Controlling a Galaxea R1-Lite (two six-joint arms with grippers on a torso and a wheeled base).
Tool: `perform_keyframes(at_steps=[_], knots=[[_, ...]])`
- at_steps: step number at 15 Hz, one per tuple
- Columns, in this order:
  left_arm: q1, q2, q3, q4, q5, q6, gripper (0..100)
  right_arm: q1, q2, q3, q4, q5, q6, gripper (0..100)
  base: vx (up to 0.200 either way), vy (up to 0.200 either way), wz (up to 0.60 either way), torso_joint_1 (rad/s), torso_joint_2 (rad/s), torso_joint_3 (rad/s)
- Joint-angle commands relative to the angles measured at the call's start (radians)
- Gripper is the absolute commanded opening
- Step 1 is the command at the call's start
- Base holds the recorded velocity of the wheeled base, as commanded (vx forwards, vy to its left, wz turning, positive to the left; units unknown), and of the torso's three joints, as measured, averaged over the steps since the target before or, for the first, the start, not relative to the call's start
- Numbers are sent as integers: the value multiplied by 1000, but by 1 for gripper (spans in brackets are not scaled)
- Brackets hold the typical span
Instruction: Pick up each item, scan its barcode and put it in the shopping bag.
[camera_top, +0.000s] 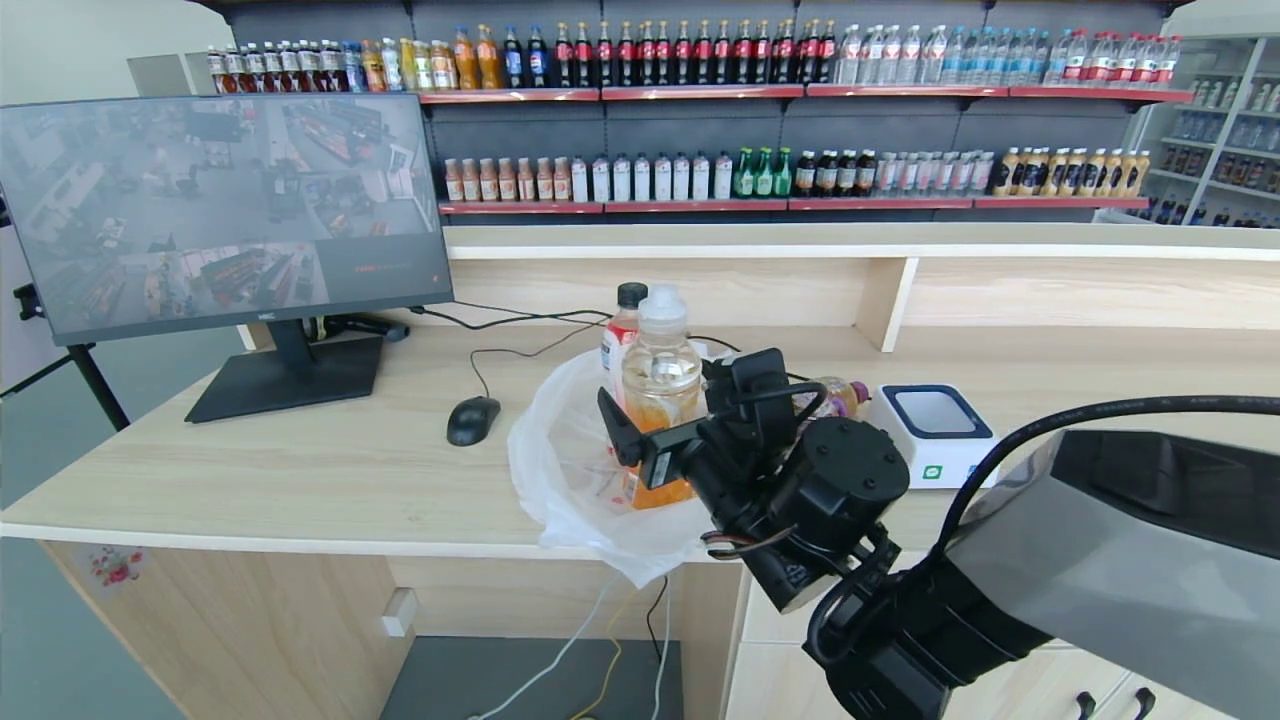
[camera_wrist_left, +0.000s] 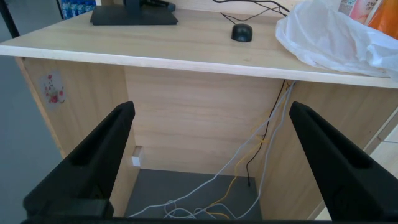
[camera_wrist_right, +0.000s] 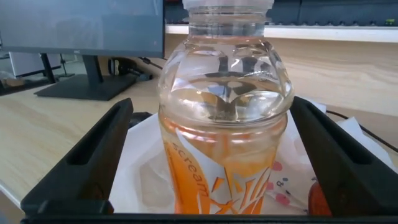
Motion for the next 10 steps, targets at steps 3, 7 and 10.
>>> perform_keyframes(at_steps=[3,7,10], knots=[[0,0,0,0,0,0,100,14,-67,68,-1,0,-2,100,0,0,0,0,0,0],[0,0,0,0,0,0,100,16,-141,164,-1,0,0,100,0,0,0,0,0,0],[0,0,0,0,0,0,100,23,-187,206,-1,0,-2,100,0,0,0,0,0,0]])
